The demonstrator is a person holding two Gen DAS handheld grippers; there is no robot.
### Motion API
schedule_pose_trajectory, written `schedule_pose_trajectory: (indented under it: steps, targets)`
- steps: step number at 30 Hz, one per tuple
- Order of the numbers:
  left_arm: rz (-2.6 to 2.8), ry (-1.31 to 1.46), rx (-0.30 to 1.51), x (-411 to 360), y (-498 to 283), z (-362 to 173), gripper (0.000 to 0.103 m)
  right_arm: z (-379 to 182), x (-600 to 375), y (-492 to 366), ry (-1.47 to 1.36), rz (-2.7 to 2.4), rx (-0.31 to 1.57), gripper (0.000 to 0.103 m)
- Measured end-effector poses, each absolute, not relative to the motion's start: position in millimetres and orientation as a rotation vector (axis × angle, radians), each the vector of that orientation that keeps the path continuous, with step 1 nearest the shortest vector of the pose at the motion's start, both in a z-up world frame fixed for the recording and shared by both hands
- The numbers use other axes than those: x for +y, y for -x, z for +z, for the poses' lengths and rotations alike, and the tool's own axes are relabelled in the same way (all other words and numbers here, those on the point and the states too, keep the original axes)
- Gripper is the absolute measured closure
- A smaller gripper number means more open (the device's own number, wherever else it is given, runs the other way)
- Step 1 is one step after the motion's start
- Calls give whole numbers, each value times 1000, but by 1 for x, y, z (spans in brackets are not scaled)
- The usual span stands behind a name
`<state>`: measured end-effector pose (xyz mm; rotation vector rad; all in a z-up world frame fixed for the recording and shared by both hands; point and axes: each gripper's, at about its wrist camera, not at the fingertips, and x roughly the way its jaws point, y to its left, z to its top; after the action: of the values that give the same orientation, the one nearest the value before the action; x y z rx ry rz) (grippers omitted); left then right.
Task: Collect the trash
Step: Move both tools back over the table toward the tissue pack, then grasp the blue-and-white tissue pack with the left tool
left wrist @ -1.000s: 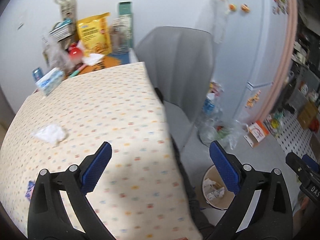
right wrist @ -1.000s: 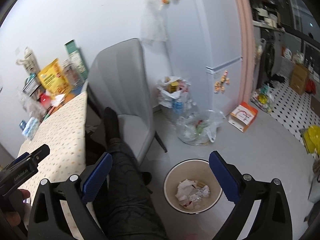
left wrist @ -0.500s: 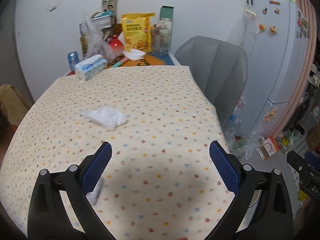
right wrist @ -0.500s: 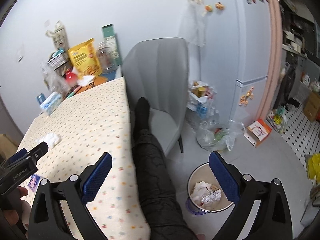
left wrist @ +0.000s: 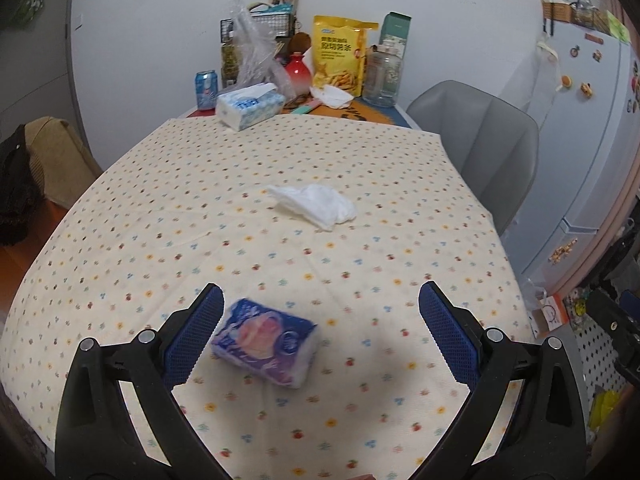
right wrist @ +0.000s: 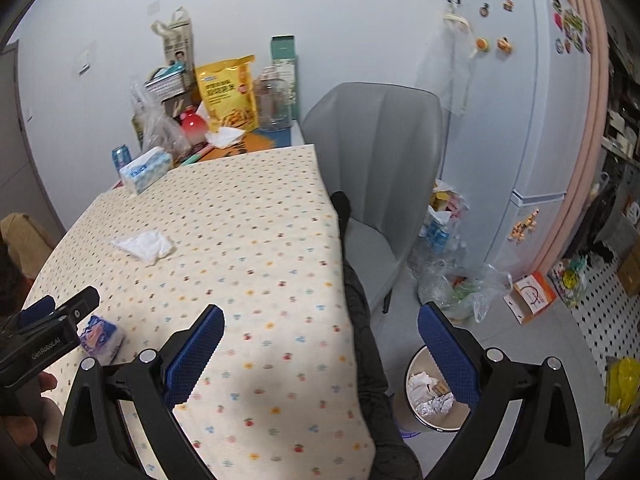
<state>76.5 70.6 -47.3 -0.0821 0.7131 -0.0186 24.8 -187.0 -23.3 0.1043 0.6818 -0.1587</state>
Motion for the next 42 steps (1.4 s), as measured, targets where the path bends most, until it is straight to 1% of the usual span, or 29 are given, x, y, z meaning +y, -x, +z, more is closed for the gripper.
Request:
schedule_pose_trajectory:
  steps: [9,12,24,30,31,32,33,35,37,38,39,42]
  targets:
    - [38,159,739,124,-72,-63,6,-20,-151,-30,-40,-122,689,8]
    - [33,165,766,130,-76,-73,6,-20,-142,-32,-27,-112,692,8]
    - [-3,108,894,114,-96,-111,6,-34,-135,-42,-7,-101,724,8]
    - [18,82,936,108,-104,-121,6,-40,-135,-48,-7,-97,739,8]
    - [25,77,938,108,-105,-121,7,-41,-133,-49,-7,-95,740,8]
    - [29,73,939,108,-105,-122,11,-41,-131,-50,-6,-91,741,8]
    - [36,66,936,108,-105,-121,20,-42,-129,-51,-5,-87,742,8]
    - [45,44,930,107,-106,-119,30,-44,-123,-53,1,-75,746,8]
    - [36,54,930,109,-106,-118,33,-45,-118,-55,5,-64,750,8]
    - [37,57,927,111,-106,-117,37,-46,-115,-56,8,-58,752,8]
    - [41,61,923,112,-106,-116,44,-46,-113,-57,11,-54,752,8]
    - [62,72,905,118,-106,-111,48,-46,-106,-59,19,-42,753,8]
